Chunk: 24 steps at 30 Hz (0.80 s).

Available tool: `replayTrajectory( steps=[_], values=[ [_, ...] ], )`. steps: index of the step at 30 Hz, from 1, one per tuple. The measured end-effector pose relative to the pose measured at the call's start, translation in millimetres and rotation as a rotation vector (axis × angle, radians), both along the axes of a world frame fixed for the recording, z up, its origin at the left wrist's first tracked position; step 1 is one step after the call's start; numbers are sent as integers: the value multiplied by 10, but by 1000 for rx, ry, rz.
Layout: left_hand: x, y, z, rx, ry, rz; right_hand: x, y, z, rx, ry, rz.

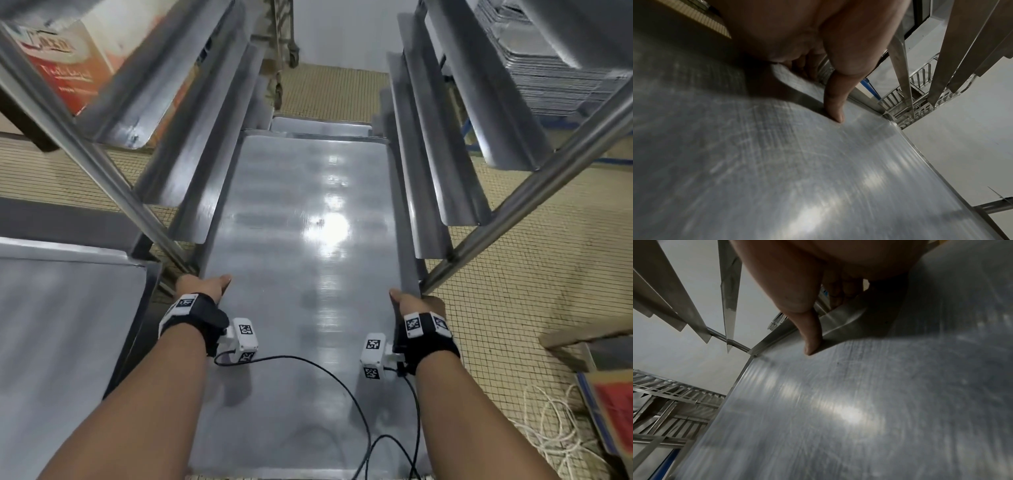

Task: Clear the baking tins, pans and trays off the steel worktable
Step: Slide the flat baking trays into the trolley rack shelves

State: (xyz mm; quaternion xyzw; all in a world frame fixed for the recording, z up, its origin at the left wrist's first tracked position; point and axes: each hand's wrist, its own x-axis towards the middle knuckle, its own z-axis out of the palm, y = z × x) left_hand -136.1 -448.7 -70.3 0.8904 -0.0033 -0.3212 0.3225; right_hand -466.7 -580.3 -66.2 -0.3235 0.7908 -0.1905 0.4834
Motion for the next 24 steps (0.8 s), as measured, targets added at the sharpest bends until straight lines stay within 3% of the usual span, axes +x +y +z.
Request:
replayTrajectory(
  steps=[4, 11, 19, 24],
  values=[
    [143, -149, -27, 57, 13, -77, 113, -185, -26, 16, 34, 17],
    [89, -167, 25, 145, -89, -239, 173, -278, -165, -13, 167, 246],
    [-346, 308, 5, 231, -250, -529, 242, 330, -118, -58, 461, 449],
    [-635, 762, -73, 316, -313, -811, 115, 930, -43, -116, 358, 637]
  ],
)
